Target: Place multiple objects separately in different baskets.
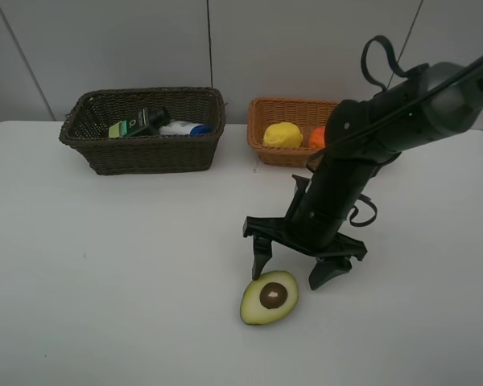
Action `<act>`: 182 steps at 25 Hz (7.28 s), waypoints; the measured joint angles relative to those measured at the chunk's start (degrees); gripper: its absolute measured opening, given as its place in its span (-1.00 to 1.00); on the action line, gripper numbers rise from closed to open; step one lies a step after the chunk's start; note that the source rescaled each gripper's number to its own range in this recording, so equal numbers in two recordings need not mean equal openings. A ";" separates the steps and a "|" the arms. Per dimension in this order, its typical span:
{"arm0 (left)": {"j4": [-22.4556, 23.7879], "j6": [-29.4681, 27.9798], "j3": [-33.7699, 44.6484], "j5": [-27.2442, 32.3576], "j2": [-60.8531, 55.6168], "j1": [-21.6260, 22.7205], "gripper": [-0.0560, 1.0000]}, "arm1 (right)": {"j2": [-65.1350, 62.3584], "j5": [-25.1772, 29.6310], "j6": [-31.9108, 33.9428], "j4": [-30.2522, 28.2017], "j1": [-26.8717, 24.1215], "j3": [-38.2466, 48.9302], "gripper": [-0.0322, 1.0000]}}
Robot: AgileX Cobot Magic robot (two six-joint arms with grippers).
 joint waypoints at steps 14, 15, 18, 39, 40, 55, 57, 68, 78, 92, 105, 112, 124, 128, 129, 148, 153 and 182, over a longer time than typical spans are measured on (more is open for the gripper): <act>0.00 0.00 0.00 0.00 0.00 0.00 1.00 | 0.00 6.17 3.02 1.84 0.00 0.00 0.75; 0.00 0.00 0.00 0.00 0.00 0.00 1.00 | 0.00 6.21 3.41 2.34 0.00 0.00 0.75; 0.00 0.00 0.00 0.00 0.00 0.00 1.00 | 0.00 7.33 4.55 3.40 0.00 0.00 0.75; 0.00 0.00 0.00 0.00 0.00 0.00 1.00 | 0.00 3.16 13.52 8.01 1.40 0.00 0.75; 0.00 0.00 0.00 0.00 0.00 0.00 1.00 | 0.00 3.14 13.67 7.71 1.40 0.00 0.75; 0.00 0.00 0.00 0.00 0.00 0.00 1.00 | 0.36 2.94 17.29 5.72 2.67 0.00 0.75; 0.00 0.00 0.00 0.00 0.00 0.00 1.00 | 1.40 3.51 17.44 5.78 2.75 0.00 0.75; 0.00 0.00 0.00 0.00 0.00 0.00 1.00 | 2.78 3.38 17.57 4.30 2.75 0.00 0.75; 0.00 0.00 0.00 0.00 0.00 0.00 1.00 | 3.42 2.13 17.61 4.42 2.75 0.00 0.75; 0.00 0.00 0.00 0.00 0.00 0.00 1.00 | 4.78 3.83 17.61 5.63 2.75 -0.05 0.75; 0.00 0.00 0.00 0.00 0.00 0.00 1.00 | 5.33 5.42 16.74 5.77 2.75 -0.05 0.19; 0.00 0.00 0.00 0.00 0.00 0.00 1.00 | 4.41 9.65 13.01 5.27 2.75 -3.40 0.19; 0.00 0.00 0.00 0.00 0.00 0.00 1.00 | -4.26 20.05 11.42 -25.39 1.04 -30.67 0.19; 0.00 0.00 0.00 0.00 0.00 0.00 1.00 | -4.07 16.80 8.56 -35.21 -5.40 -38.12 0.19; 0.00 0.00 0.00 0.00 0.00 0.00 1.00 | -3.70 14.48 7.81 -36.07 -7.63 -39.21 0.19; 0.00 0.00 0.00 0.00 0.00 0.00 1.00 | 19.39 -36.52 -8.22 -32.33 -20.72 -40.37 0.19; 0.00 0.00 0.00 0.00 0.00 0.00 1.00 | 20.59 -37.23 -8.38 -32.46 -21.25 -40.37 0.81; 0.00 0.00 0.00 0.00 0.00 0.00 1.00 | -27.83 -21.15 -2.77 -30.16 -30.63 -8.01 1.00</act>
